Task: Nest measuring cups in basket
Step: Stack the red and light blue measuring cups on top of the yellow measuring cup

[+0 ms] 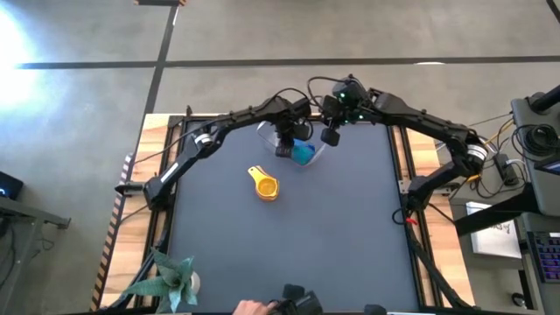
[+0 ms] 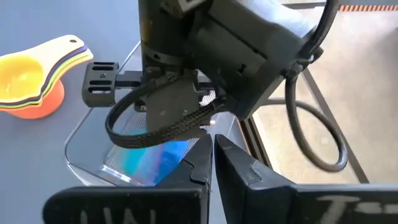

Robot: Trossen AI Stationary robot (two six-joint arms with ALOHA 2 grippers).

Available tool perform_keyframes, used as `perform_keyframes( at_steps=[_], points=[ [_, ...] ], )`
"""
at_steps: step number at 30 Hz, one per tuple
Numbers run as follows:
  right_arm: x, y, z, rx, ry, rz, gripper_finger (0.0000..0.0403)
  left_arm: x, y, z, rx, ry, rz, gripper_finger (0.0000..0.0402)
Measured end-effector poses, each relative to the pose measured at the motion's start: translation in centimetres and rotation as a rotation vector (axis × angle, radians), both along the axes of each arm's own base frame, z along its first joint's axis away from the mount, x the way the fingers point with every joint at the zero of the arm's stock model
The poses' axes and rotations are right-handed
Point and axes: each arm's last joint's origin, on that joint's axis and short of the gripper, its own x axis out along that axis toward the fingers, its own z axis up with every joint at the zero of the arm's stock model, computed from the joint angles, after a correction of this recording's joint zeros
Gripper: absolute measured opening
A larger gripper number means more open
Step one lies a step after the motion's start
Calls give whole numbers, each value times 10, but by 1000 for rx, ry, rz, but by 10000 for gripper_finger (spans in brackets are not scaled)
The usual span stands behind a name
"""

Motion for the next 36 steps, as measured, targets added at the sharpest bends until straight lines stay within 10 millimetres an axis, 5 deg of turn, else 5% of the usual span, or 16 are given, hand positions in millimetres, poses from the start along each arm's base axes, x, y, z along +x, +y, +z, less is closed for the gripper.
perform_keyframes(
  at_steps=[14,21,26,36],
  points=[
    [-5,3,7,-9,-21,-7,9,-13,-10,71,98,-90,85,3],
    [-7,4,10,-20,-26,-18,9,-26,-41,111,199,-90,79,2],
    [-11,6,14,-38,-28,-33,9,-43,-76,112,306,-97,68,2],
    [-16,9,8,-38,-30,-35,9,-135,-161,75,668,-332,-6,1]
  ],
)
